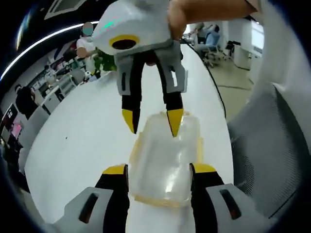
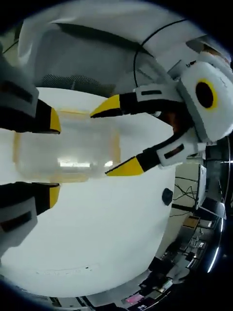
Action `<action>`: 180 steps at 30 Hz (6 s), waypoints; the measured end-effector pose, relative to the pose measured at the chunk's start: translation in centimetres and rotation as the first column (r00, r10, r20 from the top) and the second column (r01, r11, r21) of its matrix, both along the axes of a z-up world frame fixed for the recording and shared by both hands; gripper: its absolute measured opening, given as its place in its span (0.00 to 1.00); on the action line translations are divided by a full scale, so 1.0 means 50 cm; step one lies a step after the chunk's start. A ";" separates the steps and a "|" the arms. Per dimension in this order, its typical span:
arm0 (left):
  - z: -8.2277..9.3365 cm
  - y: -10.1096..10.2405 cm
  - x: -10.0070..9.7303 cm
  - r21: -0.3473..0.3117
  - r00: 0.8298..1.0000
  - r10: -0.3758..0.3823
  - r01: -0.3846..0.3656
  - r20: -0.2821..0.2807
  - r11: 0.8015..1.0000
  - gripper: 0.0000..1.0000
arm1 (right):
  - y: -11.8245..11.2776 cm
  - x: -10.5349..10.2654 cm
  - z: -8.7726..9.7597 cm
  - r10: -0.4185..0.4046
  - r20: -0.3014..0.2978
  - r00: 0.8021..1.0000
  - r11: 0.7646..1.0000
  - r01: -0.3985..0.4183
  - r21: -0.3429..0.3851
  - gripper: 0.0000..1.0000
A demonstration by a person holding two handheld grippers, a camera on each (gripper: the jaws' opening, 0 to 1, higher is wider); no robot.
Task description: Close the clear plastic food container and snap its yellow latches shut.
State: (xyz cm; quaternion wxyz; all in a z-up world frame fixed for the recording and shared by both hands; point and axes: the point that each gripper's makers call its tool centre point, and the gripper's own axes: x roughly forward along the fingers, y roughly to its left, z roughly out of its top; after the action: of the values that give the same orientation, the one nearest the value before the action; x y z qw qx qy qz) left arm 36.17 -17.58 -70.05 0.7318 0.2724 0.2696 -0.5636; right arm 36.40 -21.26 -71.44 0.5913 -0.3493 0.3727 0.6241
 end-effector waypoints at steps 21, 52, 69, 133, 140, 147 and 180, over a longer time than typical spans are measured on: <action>-0.018 0.024 -0.018 0.063 0.986 -0.125 0.132 -0.108 0.989 0.77 | -0.053 -0.034 -0.028 -0.064 0.057 0.996 0.998 0.063 0.023 0.86; -0.095 0.106 -0.022 0.209 0.985 -0.167 0.171 -0.037 0.963 0.73 | 0.029 -0.039 -0.083 -0.029 0.106 0.994 0.999 0.032 -0.020 0.74; -0.099 0.258 -0.035 0.241 0.986 -0.162 0.167 -0.039 0.956 0.73 | 0.180 -0.053 -0.085 -0.015 0.102 0.995 0.999 0.018 -0.028 0.74; -0.098 0.246 0.189 0.262 0.981 -0.187 0.193 -0.045 0.946 0.74 | 0.169 0.171 -0.085 -0.019 0.088 0.996 0.998 0.025 -0.064 0.77; -0.088 0.247 0.214 0.244 0.997 -0.082 0.079 0.001 0.967 0.98 | 0.163 0.197 -0.076 -0.135 0.116 0.984 0.987 0.144 -0.073 0.99; -0.086 0.256 0.193 0.261 0.995 -0.099 0.097 -0.007 0.961 0.99 | 0.170 0.176 -0.069 -0.117 0.136 0.984 0.990 0.126 -0.063 0.99; -0.009 0.302 0.106 0.084 0.980 0.197 -0.196 -0.010 0.977 0.99 | 0.137 0.081 0.020 -0.477 0.094 0.874 0.875 0.462 0.144 0.99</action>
State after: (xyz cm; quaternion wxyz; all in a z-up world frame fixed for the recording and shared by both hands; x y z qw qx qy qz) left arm 41.48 -2.51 -70.52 0.7695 0.2692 0.3248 -0.4795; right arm 40.47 -14.43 -70.42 0.7670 -0.2518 0.3707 0.4592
